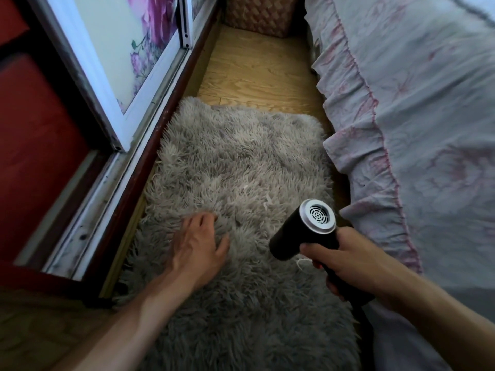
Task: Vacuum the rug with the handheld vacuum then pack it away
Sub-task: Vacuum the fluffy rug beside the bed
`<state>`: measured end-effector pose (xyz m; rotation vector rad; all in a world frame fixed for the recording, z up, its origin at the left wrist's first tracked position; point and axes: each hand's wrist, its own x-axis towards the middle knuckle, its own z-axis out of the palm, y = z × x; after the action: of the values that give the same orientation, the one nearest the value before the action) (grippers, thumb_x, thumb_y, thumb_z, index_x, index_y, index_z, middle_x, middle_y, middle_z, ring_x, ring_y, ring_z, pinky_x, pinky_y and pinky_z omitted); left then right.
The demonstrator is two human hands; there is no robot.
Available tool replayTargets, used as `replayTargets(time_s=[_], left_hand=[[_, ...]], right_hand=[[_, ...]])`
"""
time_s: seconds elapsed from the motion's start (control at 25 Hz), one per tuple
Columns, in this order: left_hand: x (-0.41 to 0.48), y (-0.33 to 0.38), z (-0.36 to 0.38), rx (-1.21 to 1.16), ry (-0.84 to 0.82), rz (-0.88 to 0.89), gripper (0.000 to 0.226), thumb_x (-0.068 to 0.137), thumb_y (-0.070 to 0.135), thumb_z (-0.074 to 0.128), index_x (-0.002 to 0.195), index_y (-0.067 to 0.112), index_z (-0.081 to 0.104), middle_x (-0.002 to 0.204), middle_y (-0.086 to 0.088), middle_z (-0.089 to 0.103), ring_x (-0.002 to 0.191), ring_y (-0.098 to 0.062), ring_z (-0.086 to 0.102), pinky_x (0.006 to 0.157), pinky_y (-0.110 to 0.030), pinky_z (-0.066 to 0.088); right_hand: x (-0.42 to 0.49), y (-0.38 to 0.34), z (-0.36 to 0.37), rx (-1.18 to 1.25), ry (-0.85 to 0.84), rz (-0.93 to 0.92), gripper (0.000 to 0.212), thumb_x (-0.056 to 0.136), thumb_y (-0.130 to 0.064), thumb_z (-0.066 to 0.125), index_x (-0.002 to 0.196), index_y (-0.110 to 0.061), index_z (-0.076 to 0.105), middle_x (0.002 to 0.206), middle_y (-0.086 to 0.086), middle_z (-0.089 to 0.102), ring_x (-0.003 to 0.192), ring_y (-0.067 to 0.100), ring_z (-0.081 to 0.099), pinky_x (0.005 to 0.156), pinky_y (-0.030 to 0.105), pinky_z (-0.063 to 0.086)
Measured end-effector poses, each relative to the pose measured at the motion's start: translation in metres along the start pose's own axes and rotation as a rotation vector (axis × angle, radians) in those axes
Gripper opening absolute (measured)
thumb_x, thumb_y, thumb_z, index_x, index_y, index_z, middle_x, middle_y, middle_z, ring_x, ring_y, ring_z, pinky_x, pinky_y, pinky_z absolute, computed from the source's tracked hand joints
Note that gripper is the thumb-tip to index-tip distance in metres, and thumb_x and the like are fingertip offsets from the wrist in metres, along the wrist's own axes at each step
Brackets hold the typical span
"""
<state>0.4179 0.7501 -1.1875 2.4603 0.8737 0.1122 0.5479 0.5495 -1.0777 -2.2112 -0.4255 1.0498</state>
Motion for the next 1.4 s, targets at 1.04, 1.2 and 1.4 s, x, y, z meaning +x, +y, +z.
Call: replayTargets(time_s=[1.04,1.2,1.4], left_hand=[[0.021,-0.014,0.005,-0.012,-0.024,-0.058,0.046,0.091,0.038,0.055,0.131,0.018,0.045,0.135,-0.004,0.050,0.126,-0.024,0.043,0.102,-0.037,0.036],[0.022,-0.014,0.007,-0.004,-0.033,-0.053,0.048,0.091,0.039,0.054,0.132,0.016,0.045,0.136,-0.005,0.050,0.126,-0.025,0.043,0.103,-0.039,0.037],[0.027,-0.021,0.005,-0.008,-0.013,-0.049,0.047,0.088,0.038,0.058,0.129,0.018,0.048,0.132,-0.005,0.053,0.123,-0.025,0.046,0.100,-0.039,0.040]], right_hand=[[0.089,-0.015,0.010,0.033,0.250,-0.155,0.038,0.091,-0.030,0.065,0.058,-0.012,0.060,0.048,0.010,0.060,0.043,0.030,0.061,0.046,0.035,0.049],[0.104,-0.019,0.005,0.006,0.330,-0.140,0.037,0.090,-0.032,0.064,0.060,-0.010,0.061,0.052,0.011,0.063,0.049,0.037,0.066,0.044,0.040,0.054],[0.111,-0.019,-0.009,0.133,0.345,-0.106,0.029,0.089,-0.031,0.066,0.074,-0.006,0.061,0.063,0.016,0.062,0.045,0.030,0.061,0.049,0.043,0.054]])
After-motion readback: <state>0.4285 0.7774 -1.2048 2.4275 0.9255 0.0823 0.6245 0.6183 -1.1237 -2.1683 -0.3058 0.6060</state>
